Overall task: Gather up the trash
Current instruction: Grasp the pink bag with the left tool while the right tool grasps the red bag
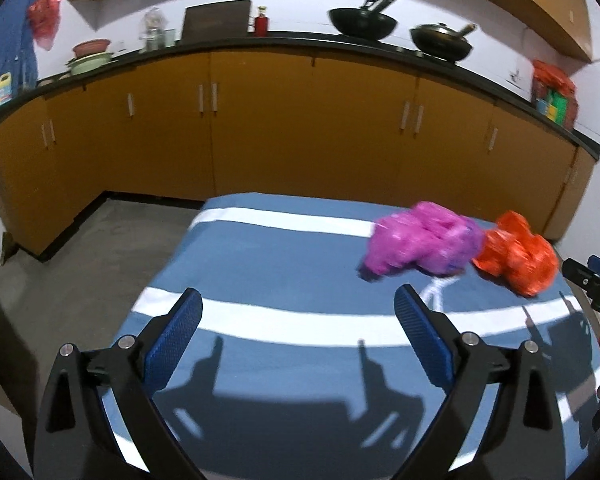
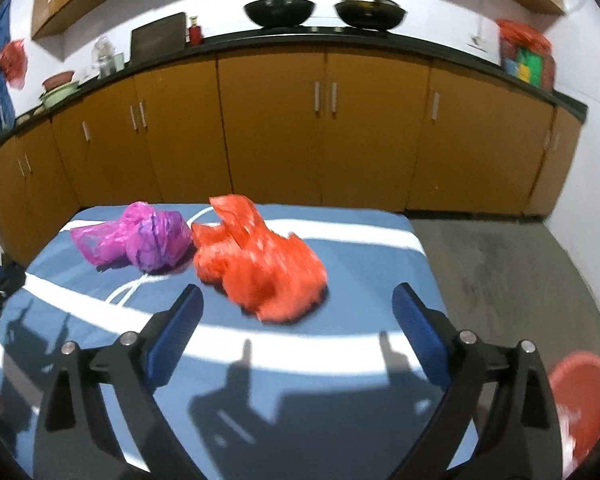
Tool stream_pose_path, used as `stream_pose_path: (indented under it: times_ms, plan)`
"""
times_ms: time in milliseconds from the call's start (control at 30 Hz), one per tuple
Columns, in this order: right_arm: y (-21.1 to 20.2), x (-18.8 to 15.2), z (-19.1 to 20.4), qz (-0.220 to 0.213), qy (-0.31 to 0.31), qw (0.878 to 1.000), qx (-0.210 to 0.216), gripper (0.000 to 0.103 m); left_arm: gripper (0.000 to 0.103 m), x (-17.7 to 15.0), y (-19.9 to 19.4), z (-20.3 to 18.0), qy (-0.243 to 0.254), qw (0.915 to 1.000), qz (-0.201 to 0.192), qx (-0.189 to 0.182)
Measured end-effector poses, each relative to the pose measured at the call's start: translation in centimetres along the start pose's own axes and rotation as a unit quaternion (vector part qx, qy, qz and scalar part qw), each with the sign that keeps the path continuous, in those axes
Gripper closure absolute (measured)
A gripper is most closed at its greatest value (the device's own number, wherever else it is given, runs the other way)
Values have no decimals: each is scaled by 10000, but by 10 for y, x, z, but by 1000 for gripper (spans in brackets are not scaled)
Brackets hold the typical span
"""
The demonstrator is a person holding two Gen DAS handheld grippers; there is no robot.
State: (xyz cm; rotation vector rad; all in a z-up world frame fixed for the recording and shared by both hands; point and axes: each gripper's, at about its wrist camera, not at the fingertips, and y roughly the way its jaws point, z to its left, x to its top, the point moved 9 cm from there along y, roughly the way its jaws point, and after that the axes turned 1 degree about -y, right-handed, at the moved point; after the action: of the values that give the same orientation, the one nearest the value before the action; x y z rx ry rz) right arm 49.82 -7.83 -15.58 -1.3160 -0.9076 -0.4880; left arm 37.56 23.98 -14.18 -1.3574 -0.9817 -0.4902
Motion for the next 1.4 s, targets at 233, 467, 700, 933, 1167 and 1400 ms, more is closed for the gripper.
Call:
stream_pose_path:
  times_ms: [233,467,700,933,1167,1400]
  plan:
    - [44,14,25,154,-684,9975,48,7,6,6,18,3,-77,10000,37,18]
    - [65,1,36,596,-1135,9916,172,48,6,10,26,-20,142,9998,38,-136]
    - [46,-8,20,571,-603,9960,340,63,3,22,32,-58,484,9978,-43,-452]
    - [21,-23,-1,524,-12,9979,392,64,2,32,53,-95,856,9943,93,-629]
    - [10,-32,-10,519,255,9973,461,64,2,26,78,-129,1181,9890,366,-814]
    - [8,-36,-14,530,370,9965,537,64,2,21,95,-148,1340,9857,575,-847]
